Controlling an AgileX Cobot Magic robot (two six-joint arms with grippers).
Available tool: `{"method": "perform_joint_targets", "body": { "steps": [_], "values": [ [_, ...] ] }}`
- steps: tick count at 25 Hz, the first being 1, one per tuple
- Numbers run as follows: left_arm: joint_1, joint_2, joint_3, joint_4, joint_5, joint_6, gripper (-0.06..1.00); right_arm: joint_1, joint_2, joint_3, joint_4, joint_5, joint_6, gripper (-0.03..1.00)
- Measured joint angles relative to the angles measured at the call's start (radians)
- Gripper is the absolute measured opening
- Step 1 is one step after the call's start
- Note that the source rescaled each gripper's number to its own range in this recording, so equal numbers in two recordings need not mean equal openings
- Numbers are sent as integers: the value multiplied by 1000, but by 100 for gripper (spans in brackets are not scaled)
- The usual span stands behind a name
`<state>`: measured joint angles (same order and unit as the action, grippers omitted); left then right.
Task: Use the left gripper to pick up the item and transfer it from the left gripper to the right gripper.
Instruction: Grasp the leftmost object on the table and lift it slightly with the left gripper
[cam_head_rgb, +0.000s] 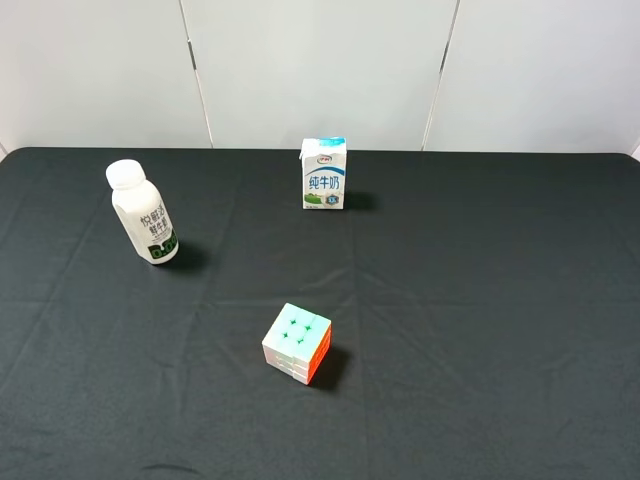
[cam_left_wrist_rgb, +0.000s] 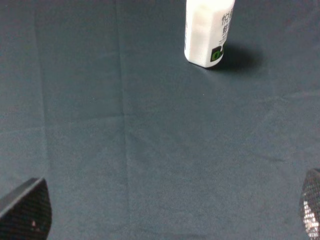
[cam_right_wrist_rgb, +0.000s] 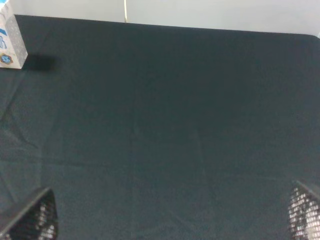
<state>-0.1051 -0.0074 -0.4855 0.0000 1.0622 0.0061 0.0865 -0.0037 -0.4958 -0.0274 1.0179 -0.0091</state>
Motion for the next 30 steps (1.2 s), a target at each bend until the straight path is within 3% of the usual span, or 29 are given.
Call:
{"method": "perform_joint_targets", "body": {
  "steps": [24, 30],
  "values": [
    [0, 0, 0, 0, 0, 0, 100, 0, 0, 0, 0, 0, 0, 100],
    [0, 50, -82, 0, 18, 0, 100, 0, 0, 0, 0, 0, 0, 100]
  ]
}}
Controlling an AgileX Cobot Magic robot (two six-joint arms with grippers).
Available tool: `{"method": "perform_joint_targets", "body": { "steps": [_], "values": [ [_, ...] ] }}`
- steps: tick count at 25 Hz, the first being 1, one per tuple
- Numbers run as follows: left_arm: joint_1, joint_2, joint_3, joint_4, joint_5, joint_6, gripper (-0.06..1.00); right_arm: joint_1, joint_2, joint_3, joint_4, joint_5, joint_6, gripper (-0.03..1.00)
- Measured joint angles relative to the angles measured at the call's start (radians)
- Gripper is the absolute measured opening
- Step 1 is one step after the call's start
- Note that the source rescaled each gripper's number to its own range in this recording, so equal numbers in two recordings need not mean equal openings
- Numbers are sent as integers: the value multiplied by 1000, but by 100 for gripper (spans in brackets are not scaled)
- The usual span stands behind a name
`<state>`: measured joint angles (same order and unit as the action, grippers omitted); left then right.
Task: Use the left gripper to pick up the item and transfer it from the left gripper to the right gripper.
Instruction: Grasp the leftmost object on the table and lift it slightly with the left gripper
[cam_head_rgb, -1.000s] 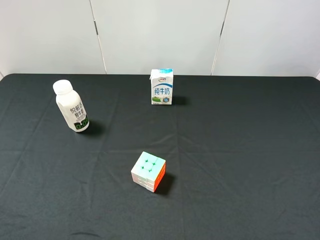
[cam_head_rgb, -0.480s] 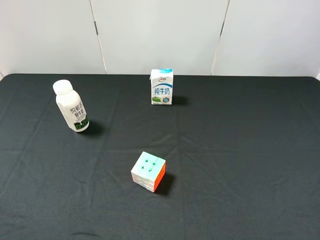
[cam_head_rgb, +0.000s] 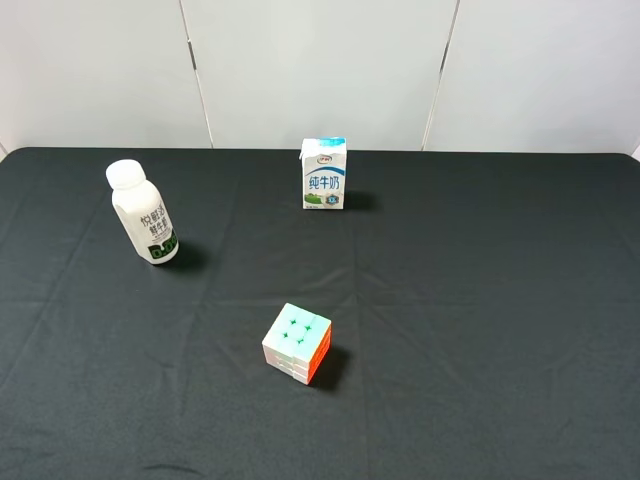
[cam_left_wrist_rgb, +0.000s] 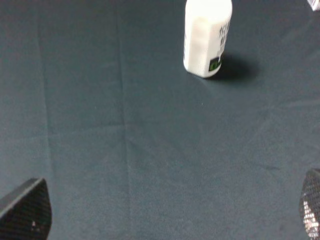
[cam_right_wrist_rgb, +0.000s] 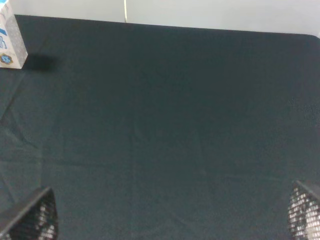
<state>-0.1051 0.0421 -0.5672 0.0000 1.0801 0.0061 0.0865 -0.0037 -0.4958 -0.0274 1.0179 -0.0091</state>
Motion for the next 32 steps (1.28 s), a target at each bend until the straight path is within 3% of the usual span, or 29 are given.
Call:
{"method": "perform_joint_targets", "body": {
  "steps": [11, 18, 27, 32],
  "values": [
    [0, 401, -234, 0, 24, 0, 100, 0, 0, 0, 0, 0, 0, 100],
    [0, 785, -395, -13, 11, 2, 100, 0, 0, 0, 0, 0, 0, 100],
    [0, 1114, -526, -23, -27, 61, 100, 0, 0, 0, 0, 0, 0, 100],
    [0, 1339, -625, -68, -42, 116, 100, 0, 0, 0, 0, 0, 0, 100]
  ]
}}
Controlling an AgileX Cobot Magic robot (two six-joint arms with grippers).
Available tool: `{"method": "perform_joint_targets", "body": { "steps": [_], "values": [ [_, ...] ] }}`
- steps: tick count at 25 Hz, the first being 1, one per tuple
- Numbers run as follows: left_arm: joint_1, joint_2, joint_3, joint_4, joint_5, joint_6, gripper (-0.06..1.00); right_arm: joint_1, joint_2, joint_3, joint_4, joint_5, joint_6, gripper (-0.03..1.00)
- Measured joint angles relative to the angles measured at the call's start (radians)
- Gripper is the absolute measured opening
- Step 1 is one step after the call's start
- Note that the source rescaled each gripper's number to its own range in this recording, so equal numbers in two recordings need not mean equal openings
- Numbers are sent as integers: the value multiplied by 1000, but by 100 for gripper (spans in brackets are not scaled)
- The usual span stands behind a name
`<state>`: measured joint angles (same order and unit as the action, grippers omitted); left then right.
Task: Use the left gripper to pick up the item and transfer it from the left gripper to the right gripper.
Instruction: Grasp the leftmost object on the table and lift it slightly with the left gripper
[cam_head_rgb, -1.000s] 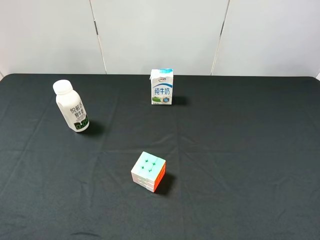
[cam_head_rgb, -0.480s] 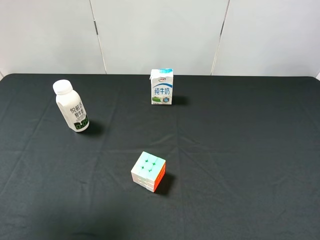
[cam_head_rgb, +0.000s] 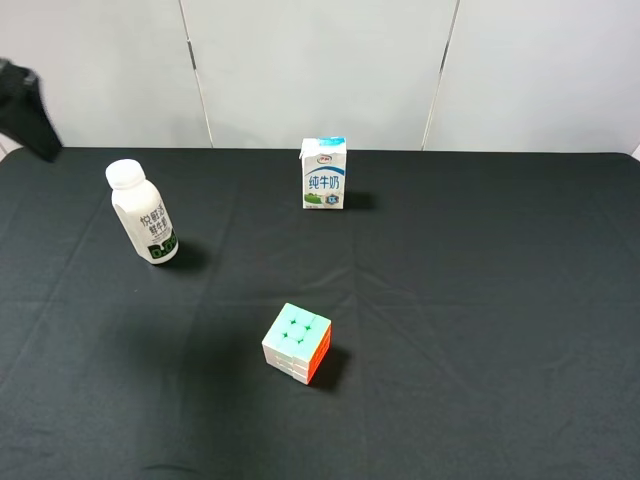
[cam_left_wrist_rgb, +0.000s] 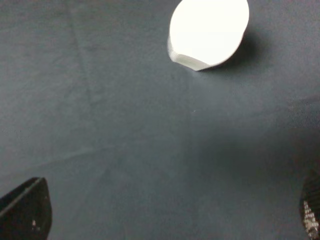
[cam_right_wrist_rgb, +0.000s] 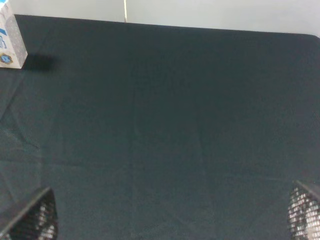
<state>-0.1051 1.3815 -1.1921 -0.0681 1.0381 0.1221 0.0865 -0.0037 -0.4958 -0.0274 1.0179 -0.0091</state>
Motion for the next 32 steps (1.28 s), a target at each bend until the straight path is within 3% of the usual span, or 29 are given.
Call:
{"method": "perform_joint_targets", "body": {
  "steps": [15, 32],
  "values": [
    [-129, 374, -170, 14, -35, 74, 100, 0, 0, 0, 0, 0, 0, 100],
    [-140, 547, -180, 20, -160, 163, 100, 0, 0, 0, 0, 0, 0, 100]
  ]
}}
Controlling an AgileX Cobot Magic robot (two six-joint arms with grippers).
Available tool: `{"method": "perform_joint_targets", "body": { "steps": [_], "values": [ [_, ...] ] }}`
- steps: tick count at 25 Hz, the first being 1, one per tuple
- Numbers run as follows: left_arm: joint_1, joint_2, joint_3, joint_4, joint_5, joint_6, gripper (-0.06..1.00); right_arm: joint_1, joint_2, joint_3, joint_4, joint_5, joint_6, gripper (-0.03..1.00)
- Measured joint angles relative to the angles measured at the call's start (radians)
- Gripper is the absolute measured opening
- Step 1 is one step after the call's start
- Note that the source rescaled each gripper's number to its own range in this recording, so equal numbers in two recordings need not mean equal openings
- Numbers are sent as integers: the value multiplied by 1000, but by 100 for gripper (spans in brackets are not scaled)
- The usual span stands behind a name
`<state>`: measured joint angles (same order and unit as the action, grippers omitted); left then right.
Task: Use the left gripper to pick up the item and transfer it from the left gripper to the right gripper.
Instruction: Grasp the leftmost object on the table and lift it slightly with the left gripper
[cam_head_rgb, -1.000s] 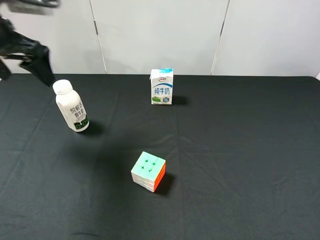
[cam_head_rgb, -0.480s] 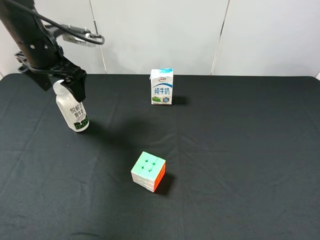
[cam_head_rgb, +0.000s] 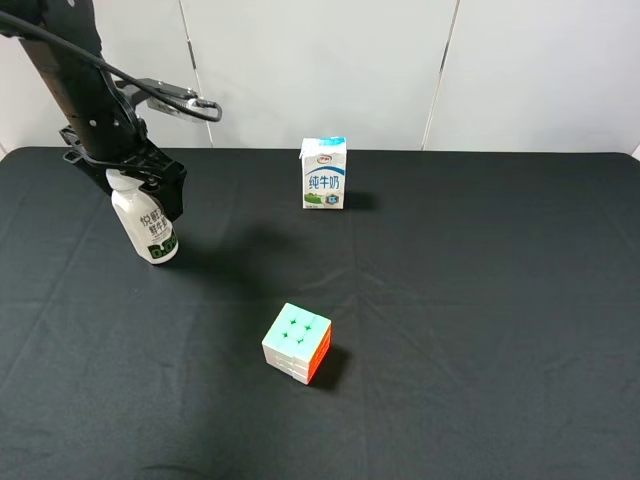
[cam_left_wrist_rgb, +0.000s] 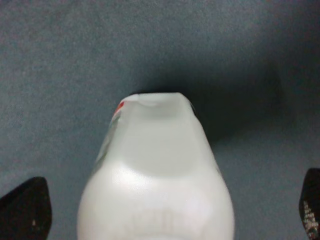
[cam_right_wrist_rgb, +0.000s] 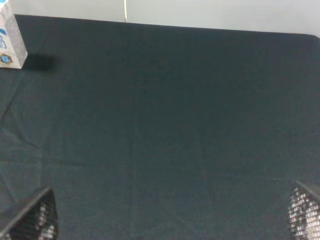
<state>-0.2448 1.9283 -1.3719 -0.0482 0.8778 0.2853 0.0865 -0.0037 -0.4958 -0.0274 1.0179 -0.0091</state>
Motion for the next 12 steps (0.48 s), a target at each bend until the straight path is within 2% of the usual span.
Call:
{"method": "perform_joint_targets", "body": {
  "steps": [8, 10, 12],
  "values": [
    [0, 12, 31, 1, -42, 4, 99, 0, 0, 0, 1, 0, 0, 100],
    [0, 12, 31, 1, -45, 4, 92, 0, 0, 0, 1, 0, 0, 100],
    [0, 12, 31, 1, -50, 4, 73, 0, 0, 0, 1, 0, 0, 100]
  ]
}}
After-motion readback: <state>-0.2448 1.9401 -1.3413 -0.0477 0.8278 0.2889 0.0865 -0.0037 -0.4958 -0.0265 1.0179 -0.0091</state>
